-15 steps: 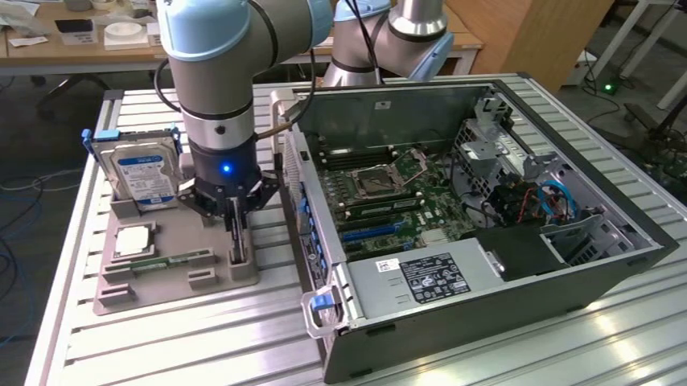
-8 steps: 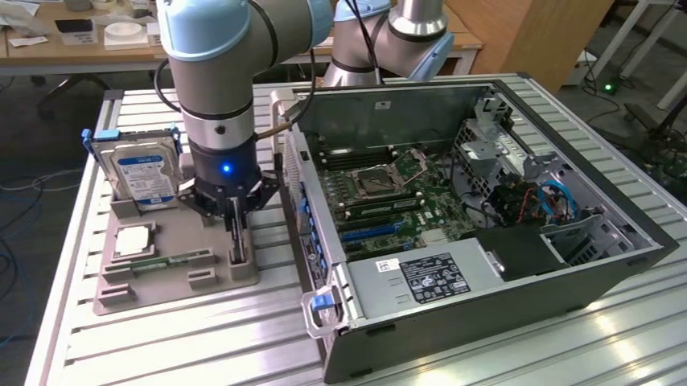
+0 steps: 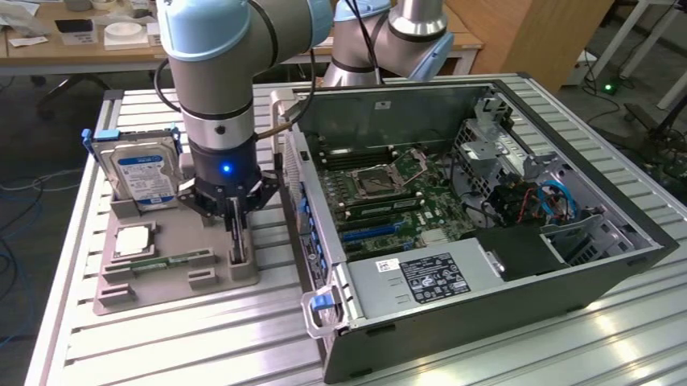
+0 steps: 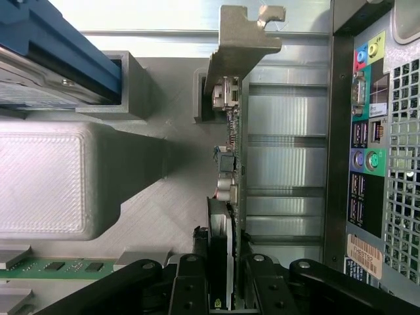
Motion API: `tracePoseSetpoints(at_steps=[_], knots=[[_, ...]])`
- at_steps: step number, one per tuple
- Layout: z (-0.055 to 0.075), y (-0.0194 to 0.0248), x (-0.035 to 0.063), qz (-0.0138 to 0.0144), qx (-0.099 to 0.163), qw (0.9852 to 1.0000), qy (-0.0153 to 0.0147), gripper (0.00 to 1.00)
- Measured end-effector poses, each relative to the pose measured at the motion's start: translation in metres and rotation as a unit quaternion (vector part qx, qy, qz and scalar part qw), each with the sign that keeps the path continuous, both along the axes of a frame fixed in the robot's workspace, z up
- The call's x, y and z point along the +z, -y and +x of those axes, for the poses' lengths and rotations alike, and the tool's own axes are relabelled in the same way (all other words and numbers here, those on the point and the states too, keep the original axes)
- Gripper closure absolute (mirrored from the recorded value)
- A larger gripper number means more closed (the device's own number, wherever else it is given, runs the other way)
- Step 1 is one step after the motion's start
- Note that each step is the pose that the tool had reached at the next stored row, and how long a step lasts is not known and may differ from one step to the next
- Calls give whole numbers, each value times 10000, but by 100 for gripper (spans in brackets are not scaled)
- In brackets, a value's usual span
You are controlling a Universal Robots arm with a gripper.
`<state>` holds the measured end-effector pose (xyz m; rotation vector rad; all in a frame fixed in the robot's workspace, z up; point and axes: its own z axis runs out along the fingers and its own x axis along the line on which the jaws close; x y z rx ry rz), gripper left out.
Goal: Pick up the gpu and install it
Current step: 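Pick up the gpu and move the gpu toward the slot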
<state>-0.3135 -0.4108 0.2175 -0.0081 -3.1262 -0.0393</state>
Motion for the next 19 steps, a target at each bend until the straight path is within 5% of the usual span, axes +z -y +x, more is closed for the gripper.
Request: tracePoseSetpoints(at_steps=[19], knots=[[0,0,206,4,0,10000,0,73]])
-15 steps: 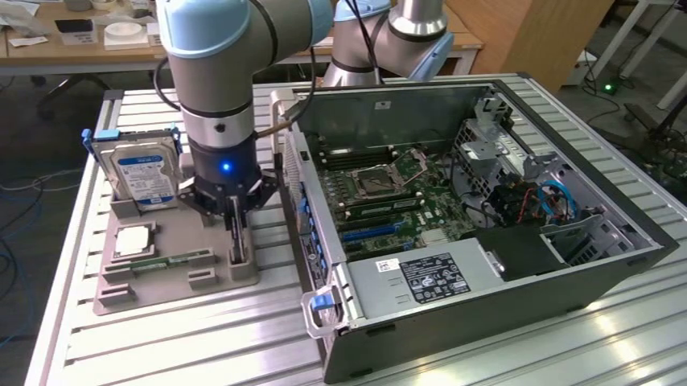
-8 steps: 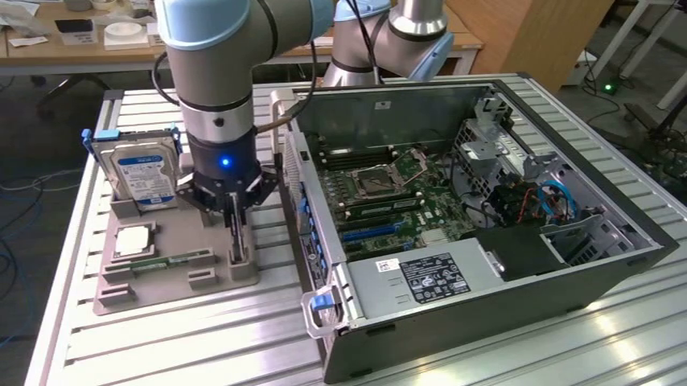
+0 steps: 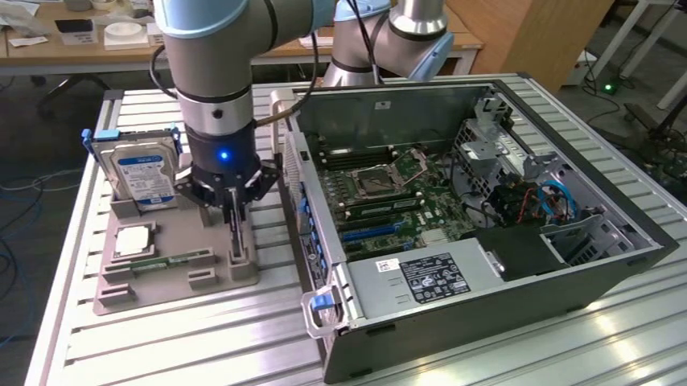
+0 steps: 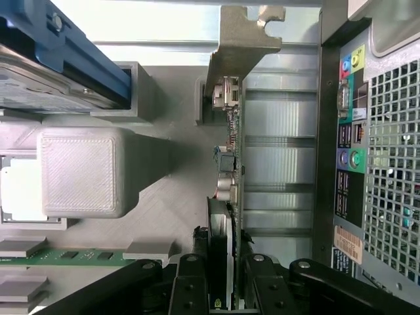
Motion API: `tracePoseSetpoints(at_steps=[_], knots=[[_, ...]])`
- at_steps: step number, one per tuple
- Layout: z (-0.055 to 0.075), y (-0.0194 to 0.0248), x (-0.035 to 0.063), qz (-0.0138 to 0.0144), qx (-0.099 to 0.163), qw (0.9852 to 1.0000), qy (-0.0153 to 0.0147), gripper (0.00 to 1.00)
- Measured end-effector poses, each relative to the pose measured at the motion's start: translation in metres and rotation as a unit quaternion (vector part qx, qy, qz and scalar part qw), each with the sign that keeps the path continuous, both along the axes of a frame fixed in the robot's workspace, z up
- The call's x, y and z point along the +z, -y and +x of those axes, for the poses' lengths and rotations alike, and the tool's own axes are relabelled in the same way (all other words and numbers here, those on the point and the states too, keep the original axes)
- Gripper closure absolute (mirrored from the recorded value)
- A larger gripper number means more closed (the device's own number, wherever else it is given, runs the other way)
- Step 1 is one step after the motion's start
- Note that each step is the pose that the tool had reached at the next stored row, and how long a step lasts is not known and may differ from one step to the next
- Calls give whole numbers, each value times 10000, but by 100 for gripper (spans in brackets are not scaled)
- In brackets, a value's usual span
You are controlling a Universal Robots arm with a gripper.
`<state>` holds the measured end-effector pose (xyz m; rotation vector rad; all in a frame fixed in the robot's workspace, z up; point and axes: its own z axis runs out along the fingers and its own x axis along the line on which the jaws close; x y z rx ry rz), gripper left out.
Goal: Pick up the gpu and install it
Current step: 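Pick up the gpu and move the gpu toward the slot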
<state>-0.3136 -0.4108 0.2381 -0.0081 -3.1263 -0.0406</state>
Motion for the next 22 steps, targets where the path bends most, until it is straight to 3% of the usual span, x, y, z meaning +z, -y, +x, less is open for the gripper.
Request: tracePoseSetpoints(at_steps=[15,22], knots=[[0,0,131,24,0,10000,0,73],[0,1,193,59,0,10000,0,73]])
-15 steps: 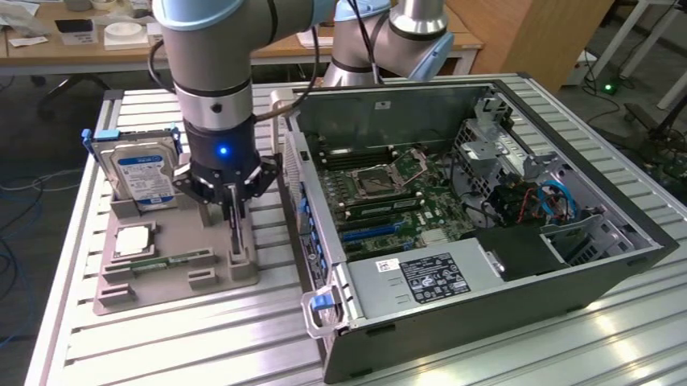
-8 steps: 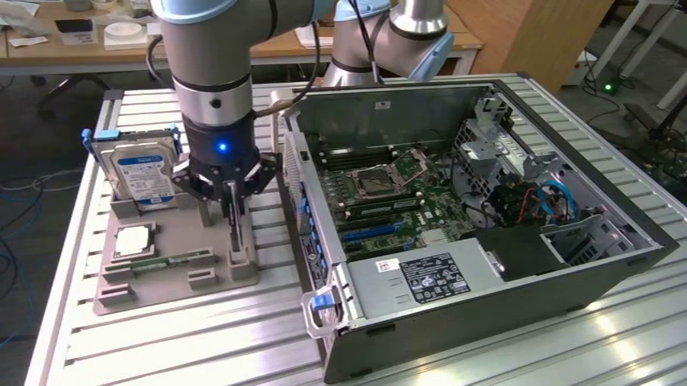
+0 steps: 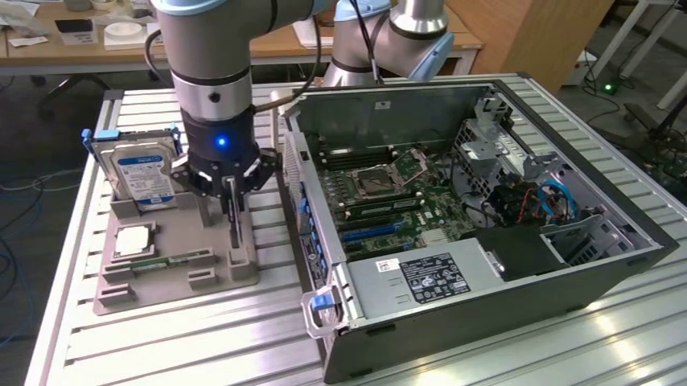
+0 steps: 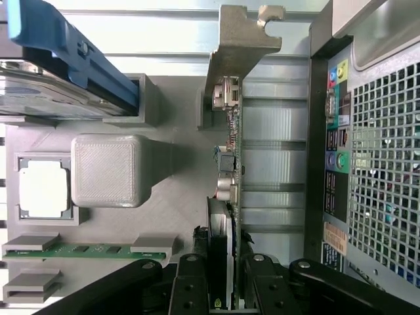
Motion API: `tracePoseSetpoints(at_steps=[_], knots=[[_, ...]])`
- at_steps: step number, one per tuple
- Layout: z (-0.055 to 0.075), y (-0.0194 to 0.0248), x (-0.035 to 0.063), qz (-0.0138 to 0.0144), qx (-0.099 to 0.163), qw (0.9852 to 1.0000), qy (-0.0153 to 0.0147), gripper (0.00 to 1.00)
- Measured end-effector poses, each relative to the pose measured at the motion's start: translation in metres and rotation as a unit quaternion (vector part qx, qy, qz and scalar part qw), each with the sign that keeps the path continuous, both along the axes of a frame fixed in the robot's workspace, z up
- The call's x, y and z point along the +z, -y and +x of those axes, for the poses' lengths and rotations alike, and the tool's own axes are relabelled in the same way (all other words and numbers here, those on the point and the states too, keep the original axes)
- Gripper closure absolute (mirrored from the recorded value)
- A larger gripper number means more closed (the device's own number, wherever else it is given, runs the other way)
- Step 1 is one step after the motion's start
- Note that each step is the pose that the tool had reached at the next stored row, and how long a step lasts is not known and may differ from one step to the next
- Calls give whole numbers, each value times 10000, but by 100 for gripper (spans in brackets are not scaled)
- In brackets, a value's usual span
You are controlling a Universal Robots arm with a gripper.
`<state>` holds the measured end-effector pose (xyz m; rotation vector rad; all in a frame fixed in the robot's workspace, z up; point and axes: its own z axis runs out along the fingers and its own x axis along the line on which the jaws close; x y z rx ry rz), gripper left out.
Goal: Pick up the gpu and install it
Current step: 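Pick up the gpu and move the gpu toward the slot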
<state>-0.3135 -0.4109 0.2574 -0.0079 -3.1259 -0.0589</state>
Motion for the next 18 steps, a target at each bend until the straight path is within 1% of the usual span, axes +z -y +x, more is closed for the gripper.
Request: tracePoseSetpoints(at_steps=[11,18], knots=[[0,2,96,47,0,10000,0,73],[0,6,148,82,0,10000,0,73]])
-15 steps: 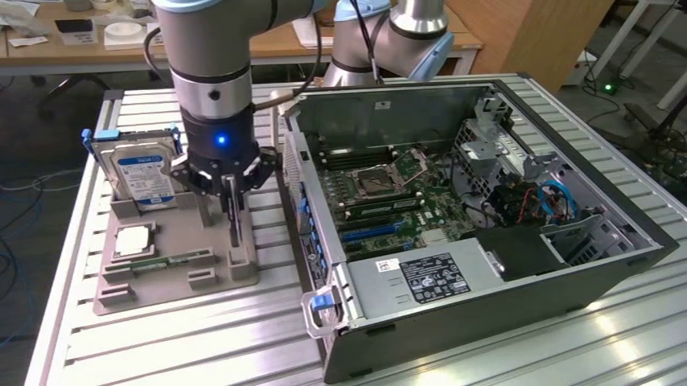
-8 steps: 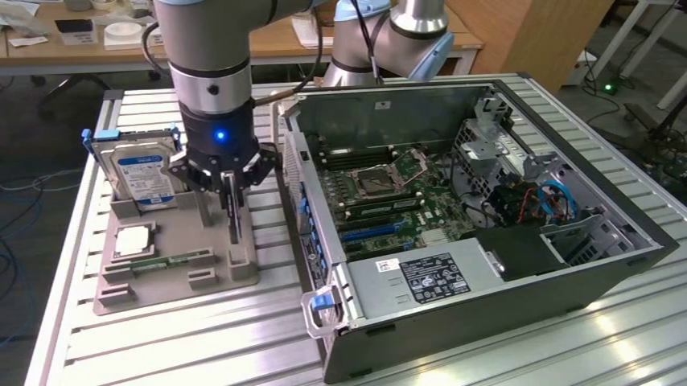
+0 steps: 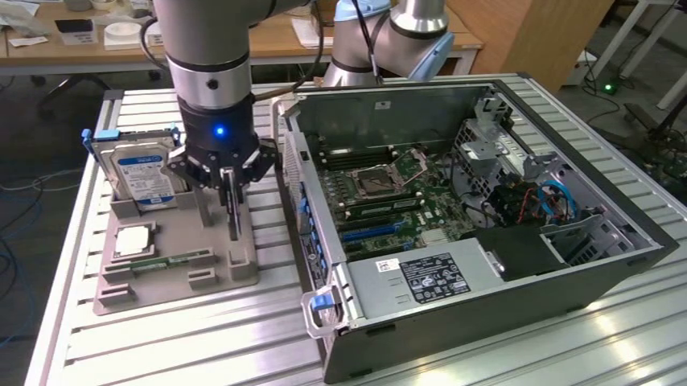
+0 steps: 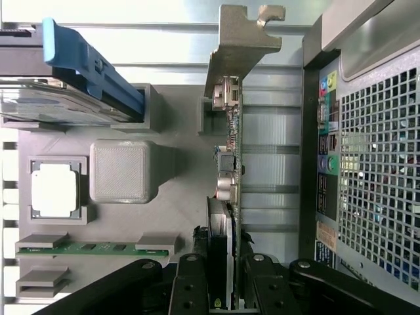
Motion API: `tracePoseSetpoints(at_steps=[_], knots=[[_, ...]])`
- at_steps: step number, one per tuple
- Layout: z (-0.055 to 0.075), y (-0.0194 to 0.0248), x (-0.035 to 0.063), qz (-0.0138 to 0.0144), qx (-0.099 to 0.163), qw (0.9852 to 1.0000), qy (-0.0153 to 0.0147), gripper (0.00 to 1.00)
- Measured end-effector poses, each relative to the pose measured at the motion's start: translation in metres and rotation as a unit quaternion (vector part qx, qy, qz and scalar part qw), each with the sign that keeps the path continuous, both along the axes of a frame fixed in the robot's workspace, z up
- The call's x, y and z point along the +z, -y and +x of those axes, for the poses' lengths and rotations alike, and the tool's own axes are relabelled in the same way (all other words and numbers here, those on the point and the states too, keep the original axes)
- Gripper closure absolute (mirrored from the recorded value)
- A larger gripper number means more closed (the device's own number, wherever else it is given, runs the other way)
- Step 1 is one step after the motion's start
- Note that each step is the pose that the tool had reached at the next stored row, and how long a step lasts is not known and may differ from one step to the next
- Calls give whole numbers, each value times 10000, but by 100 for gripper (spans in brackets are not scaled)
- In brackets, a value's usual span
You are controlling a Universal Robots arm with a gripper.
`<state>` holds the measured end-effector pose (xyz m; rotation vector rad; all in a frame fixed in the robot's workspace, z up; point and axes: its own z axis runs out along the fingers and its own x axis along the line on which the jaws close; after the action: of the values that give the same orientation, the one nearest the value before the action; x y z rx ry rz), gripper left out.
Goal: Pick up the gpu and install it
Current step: 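Pick up the gpu and move the gpu toward the slot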
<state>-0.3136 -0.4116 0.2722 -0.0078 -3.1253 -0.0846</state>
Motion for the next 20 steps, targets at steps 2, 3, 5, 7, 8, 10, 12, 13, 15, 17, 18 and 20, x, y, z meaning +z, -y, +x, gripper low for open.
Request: tracePoseSetpoints(at_steps=[2,3,5,7,8,10,12,13,15,17,18,20], knots=[[0,1,12,10,0,10000,0,73],[0,1,17,16,0,10000,0,73],[0,2,30,24,0,10000,0,73],[0,3,43,33,0,10000,0,73],[0,4,49,38,0,10000,0,73],[0,4,62,44,0,10000,0,73],[0,6,72,52,0,10000,0,73],[0,6,78,57,0,10000,0,73],[0,9,89,65,0,10000,0,73],[0,11,101,72,0,10000,0,73],[0,11,109,75,0,10000,0,73],[0,13,124,82,0,10000,0,73]])
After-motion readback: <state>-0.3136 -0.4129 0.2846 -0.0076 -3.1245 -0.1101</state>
